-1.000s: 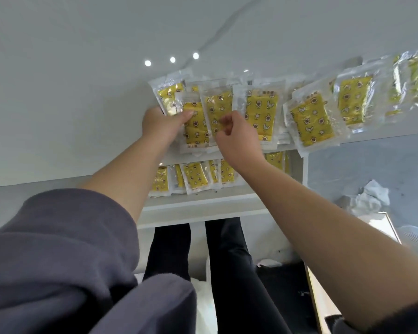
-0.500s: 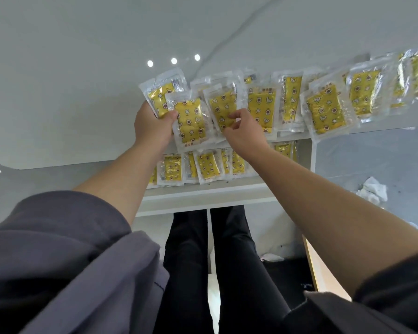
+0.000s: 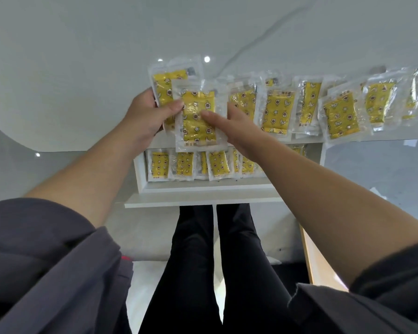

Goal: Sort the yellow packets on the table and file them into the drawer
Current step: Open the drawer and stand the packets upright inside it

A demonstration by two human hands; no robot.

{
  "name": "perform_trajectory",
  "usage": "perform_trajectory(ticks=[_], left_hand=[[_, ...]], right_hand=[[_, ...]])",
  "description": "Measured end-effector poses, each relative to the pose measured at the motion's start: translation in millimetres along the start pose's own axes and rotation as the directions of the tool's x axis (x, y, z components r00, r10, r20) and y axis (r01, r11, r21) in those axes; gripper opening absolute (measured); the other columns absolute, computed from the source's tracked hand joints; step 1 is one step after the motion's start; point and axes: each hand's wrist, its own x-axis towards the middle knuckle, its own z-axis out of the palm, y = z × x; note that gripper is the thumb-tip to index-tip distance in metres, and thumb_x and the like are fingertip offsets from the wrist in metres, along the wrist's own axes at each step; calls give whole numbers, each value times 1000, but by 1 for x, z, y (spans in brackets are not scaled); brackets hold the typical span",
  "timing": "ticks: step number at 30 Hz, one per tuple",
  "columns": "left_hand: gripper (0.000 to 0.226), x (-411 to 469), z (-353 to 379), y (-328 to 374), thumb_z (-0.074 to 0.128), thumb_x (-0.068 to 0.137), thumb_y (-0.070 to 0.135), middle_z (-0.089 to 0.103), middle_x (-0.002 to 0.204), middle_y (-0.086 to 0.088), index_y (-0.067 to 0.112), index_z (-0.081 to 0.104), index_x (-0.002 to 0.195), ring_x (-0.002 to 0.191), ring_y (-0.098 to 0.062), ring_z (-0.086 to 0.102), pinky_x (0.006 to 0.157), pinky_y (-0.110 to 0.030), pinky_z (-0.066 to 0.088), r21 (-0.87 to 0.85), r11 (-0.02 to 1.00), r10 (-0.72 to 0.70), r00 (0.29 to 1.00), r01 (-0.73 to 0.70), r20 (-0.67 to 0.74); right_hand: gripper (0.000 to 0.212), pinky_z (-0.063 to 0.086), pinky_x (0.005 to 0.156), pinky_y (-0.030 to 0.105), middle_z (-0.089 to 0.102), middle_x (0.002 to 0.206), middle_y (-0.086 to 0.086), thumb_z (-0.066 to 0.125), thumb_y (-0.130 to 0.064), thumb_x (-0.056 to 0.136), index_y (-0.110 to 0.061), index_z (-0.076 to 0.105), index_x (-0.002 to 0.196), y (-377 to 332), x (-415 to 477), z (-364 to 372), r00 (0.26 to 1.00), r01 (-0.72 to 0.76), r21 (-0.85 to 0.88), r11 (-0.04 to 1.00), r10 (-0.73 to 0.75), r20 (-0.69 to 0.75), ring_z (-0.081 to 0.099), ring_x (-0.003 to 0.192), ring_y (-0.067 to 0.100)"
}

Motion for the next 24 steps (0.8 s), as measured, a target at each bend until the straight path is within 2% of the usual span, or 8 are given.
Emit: perform_trajectory(ticks=[2, 6, 11, 13, 15, 18, 22, 24], left_hand=[[21, -2, 6, -2, 68, 87, 10, 73, 105, 1, 23, 65, 103, 98, -18, 70, 90, -42, 55, -20, 999, -27, 999, 27, 25], [26, -4, 17, -3, 75, 82, 15, 74, 104, -2, 20, 65, 106, 97, -20, 71, 90, -45, 55, -66, 994, -93, 996, 93, -1], [33, -8, 28, 0, 61, 92, 35, 72, 111, -4, 18, 62, 121, 100, -25, 70, 91, -47, 54, -193, 959, -199, 977, 210, 76], [34, -8, 30, 0, 52, 98, 24, 69, 118, -9, 18, 55, 131, 101, -29, 69, 83, -47, 57, -222, 937, -232, 957, 268, 177], [39, -9, 33, 0, 48, 98, 5, 69, 115, -9, 20, 49, 134, 93, -27, 71, 68, -41, 60, -156, 953, -213, 943, 258, 257], [43, -4, 35, -2, 55, 93, -4, 68, 115, -7, 19, 52, 129, 99, -24, 69, 80, -45, 58, 33, 989, -147, 962, 143, 229], [36, 4, 40, -2, 74, 83, 12, 70, 110, 1, 25, 58, 112, 99, -19, 69, 90, -46, 55, 279, 959, -78, 992, 47, 102], [52, 7, 43, -2, 81, 75, 20, 68, 114, 2, 24, 54, 119, 99, -19, 68, 89, -44, 55, 330, 942, -89, 993, 57, 82]], right_hand=[[69, 45, 105, 46, 68, 121, -1, 79, -53, 72, -21, 56, 129, 0, 1, 0, 1000, -9, 29, 1000, 8, 22, 64, 113, 18], [36, 54, 95, 47, 73, 110, 9, 73, -25, 86, -10, 64, 117, 1, -1, -9, 998, -42, 121, 992, 35, 58, 70, 102, 24], [39, 56, 88, 49, 71, 112, 17, 71, -13, 88, -3, 58, 123, 4, -4, -17, 997, -77, 255, 964, 74, 21, 70, 100, 31], [36, 56, 88, 50, 70, 111, 19, 70, -9, 88, 0, 58, 120, 5, -5, -21, 995, -87, 312, 946, 98, -21, 70, 100, 33], [32, 56, 88, 49, 70, 109, 19, 69, -8, 88, 0, 59, 117, 6, -5, -24, 992, -93, 331, 939, 116, -50, 69, 101, 34], [37, 58, 87, 46, 70, 112, 19, 69, -8, 88, 0, 57, 123, 9, -8, -25, 992, -90, 362, 928, 115, -49, 69, 101, 33], [55, 56, 87, 51, 71, 110, 19, 75, -9, 82, 0, 52, 130, 10, -7, -30, 984, -97, 451, 887, 155, -91, 70, 99, 32], [49, 58, 82, 51, 72, 102, 17, 74, -6, 83, 2, 54, 127, 6, -7, -35, 973, -92, 485, 870, 182, -143, 72, 91, 31]])
